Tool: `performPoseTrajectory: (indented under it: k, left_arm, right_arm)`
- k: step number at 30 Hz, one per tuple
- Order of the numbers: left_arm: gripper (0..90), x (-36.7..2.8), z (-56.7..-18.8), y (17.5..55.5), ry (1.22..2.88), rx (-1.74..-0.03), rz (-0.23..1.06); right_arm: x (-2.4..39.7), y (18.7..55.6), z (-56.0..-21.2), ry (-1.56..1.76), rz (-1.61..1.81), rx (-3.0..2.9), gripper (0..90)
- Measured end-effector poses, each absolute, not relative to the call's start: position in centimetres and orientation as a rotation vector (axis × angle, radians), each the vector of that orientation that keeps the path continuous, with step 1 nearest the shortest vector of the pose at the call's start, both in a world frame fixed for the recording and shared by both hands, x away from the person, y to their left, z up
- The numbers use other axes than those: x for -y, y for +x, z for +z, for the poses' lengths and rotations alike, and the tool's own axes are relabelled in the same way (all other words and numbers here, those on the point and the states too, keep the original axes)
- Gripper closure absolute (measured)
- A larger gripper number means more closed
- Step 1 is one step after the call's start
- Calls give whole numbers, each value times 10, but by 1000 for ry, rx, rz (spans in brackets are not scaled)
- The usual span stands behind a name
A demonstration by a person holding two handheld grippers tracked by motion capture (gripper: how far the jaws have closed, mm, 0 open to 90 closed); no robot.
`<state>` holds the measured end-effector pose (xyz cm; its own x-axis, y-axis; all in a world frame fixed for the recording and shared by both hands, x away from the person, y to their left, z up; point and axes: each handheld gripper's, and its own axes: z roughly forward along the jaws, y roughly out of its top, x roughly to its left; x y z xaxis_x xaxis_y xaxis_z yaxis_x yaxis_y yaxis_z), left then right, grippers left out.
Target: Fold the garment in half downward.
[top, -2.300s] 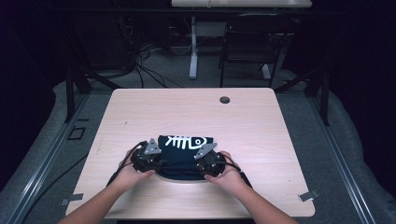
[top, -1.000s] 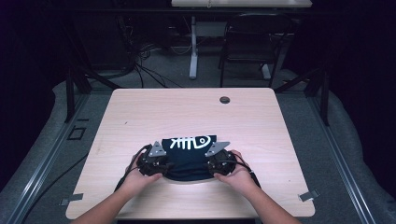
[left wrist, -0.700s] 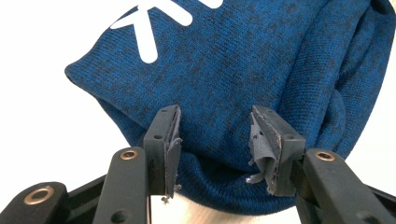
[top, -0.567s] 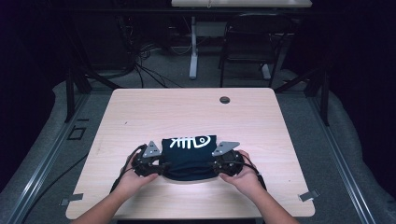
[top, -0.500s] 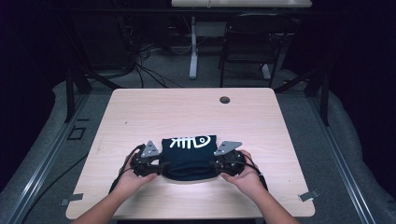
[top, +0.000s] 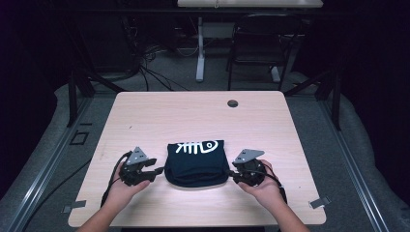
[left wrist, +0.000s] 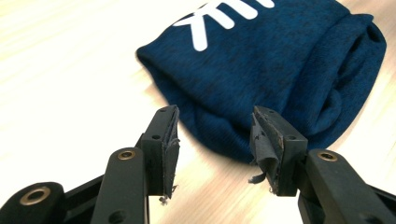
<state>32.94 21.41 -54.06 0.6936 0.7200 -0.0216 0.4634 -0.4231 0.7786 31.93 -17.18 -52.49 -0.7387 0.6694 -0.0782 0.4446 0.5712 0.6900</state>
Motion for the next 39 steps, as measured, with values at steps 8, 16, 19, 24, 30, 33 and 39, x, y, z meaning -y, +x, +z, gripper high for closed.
performPoseTrajectory:
  k: [8, 16, 19, 24, 30, 33, 39]
  left_arm:
    - [520, -236, -549, 319, 2029, -982, 376]
    - [516, -247, -563, 313, 1992, -1025, 345]
    - [516, -246, -566, 313, 1994, -1028, 340]
    - [516, -242, -567, 312, 2019, -1006, 364]
    - [516, -238, -569, 310, 2036, -999, 374]
    - [514, -236, -569, 309, 2046, -988, 380]
    - [511, -231, -571, 308, 2080, -965, 388]
  right_arm:
    - [179, 308, -528, 948, 1011, -2434, 590]
    - [180, 301, -536, 947, 1031, -2415, 573]
    - [180, 300, -540, 955, 1035, -2418, 570]
    - [180, 300, -544, 987, 1072, -2421, 570]
    - [181, 300, -549, 993, 1066, -2428, 573]
    - [181, 299, -550, 977, 1059, -2432, 573]
    - [177, 298, -553, 949, 1048, -2443, 572]
